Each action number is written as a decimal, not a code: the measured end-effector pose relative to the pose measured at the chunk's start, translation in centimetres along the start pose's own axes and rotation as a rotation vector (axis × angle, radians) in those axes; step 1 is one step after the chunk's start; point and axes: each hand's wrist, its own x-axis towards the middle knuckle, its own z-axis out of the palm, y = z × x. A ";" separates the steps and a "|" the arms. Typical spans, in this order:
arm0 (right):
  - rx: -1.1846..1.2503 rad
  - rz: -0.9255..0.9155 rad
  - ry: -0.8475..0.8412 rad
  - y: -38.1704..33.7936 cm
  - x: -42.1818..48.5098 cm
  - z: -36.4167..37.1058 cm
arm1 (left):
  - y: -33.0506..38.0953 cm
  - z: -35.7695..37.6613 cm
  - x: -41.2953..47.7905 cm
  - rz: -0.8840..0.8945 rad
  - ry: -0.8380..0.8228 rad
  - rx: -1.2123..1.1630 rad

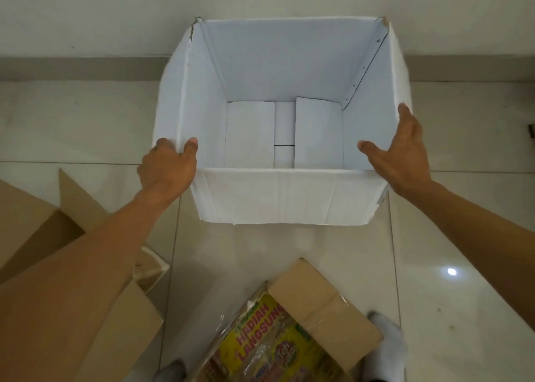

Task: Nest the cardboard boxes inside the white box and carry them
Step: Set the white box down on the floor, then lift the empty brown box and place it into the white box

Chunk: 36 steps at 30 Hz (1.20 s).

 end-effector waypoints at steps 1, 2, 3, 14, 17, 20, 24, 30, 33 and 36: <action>-0.015 -0.042 0.033 -0.8 -0.7 -0.1 | -0.3 -0.3 -0.6 0.039 0.030 0.002; -0.027 -0.086 0.059 -1.6 -1.5 -0.1 | -0.6 -0.7 -1.3 0.079 0.056 -0.014; -0.044 -0.132 0.075 -2.6 -2.4 0.0 | -1.2 -1.1 -2.0 0.117 0.078 -0.042; -0.090 -0.335 -0.067 -12.7 -16.9 5.1 | -12.8 -6.5 -9.8 0.079 -0.050 -0.438; -0.094 -0.344 -0.110 -15.1 -21.6 7.4 | -16.8 -8.5 -11.8 0.061 -0.061 -0.427; -0.091 -0.368 -0.170 -17.3 -25.7 9.2 | -21.0 -10.0 -13.7 0.043 -0.072 -0.429; -0.121 -0.427 -0.308 -19.1 -29.7 10.9 | -26.1 -10.8 -16.8 -0.070 -0.043 -0.475; -0.195 -0.506 -0.417 -21.1 -33.9 12.9 | -32.9 -11.9 -21.8 -0.200 0.020 -0.498; -0.190 -0.520 -0.429 -21.9 -35.3 14.9 | -36.7 -11.8 -23.4 -0.241 0.033 -0.452; -0.245 -0.540 -0.481 -22.6 -35.9 17.6 | -40.7 -11.6 -23.7 -0.303 0.078 -0.381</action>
